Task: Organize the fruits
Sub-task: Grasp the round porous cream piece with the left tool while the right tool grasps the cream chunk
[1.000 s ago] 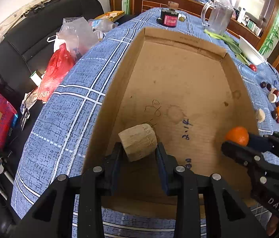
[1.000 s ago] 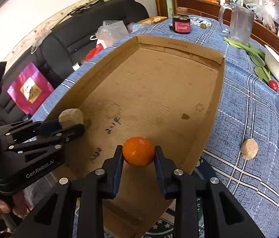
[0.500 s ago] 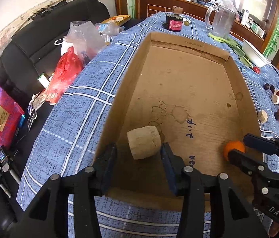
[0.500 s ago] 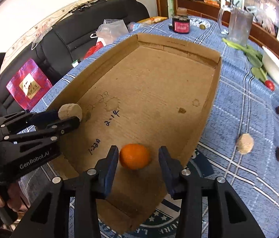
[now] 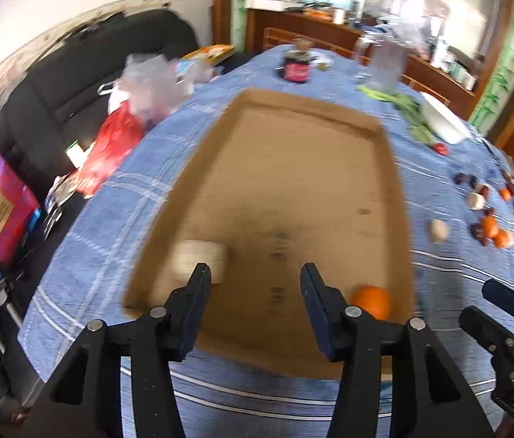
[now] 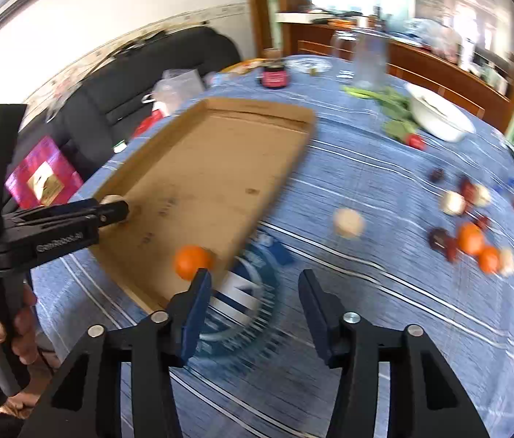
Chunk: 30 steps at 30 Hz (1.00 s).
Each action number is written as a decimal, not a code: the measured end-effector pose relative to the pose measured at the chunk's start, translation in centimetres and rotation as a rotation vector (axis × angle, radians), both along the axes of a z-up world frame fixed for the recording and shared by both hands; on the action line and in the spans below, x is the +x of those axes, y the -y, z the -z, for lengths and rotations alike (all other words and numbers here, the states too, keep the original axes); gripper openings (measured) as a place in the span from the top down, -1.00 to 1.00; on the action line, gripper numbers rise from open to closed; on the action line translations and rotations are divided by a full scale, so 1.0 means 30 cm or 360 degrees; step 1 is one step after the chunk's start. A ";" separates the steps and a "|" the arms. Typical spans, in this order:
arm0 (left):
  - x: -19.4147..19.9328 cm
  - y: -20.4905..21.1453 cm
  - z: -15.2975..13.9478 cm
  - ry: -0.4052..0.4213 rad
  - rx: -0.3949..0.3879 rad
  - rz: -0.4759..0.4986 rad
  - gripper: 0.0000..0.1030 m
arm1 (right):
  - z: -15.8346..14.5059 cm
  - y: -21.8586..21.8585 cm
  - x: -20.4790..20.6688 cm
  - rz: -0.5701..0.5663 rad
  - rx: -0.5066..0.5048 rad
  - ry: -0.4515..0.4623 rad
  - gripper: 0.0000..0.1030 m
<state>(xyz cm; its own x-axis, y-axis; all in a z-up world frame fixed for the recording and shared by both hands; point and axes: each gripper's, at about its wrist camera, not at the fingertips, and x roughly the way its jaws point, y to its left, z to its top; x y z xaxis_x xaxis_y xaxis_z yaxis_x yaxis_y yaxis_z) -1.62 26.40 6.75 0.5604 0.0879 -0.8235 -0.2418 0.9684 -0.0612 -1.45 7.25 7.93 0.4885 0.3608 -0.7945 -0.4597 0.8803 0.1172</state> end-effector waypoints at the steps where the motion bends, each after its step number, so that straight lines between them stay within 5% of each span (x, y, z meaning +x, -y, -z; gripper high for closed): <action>1: 0.008 0.033 -0.007 0.0007 -0.0002 0.0029 -0.03 | -0.002 0.038 -0.004 0.0035 0.0004 -0.0001 -0.08; 8: 0.033 0.346 -0.025 0.0019 -0.0083 0.0321 -0.28 | -0.004 0.341 -0.030 0.0305 0.0039 -0.0018 -0.25; 18: 0.062 0.682 0.031 -0.0108 -0.0080 0.0549 -0.30 | 0.037 0.743 -0.021 0.0618 0.0086 -0.0059 -0.26; 24: 0.065 0.751 0.054 -0.0152 -0.0034 0.0558 -0.30 | 0.039 0.913 0.090 0.0689 0.0092 -0.0013 -0.26; 30: 0.094 0.724 0.069 -0.0200 0.0004 0.0482 -0.30 | 0.080 0.912 0.282 0.0584 0.0058 -0.0035 -0.26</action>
<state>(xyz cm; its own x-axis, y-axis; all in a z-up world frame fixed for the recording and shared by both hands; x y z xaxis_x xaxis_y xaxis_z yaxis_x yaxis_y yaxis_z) 1.21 4.66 4.67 0.4553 -0.0650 -0.8880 0.0518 0.9976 -0.0465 7.02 -20.12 5.54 0.5735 0.1934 -0.7960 -0.1115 0.9811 0.1581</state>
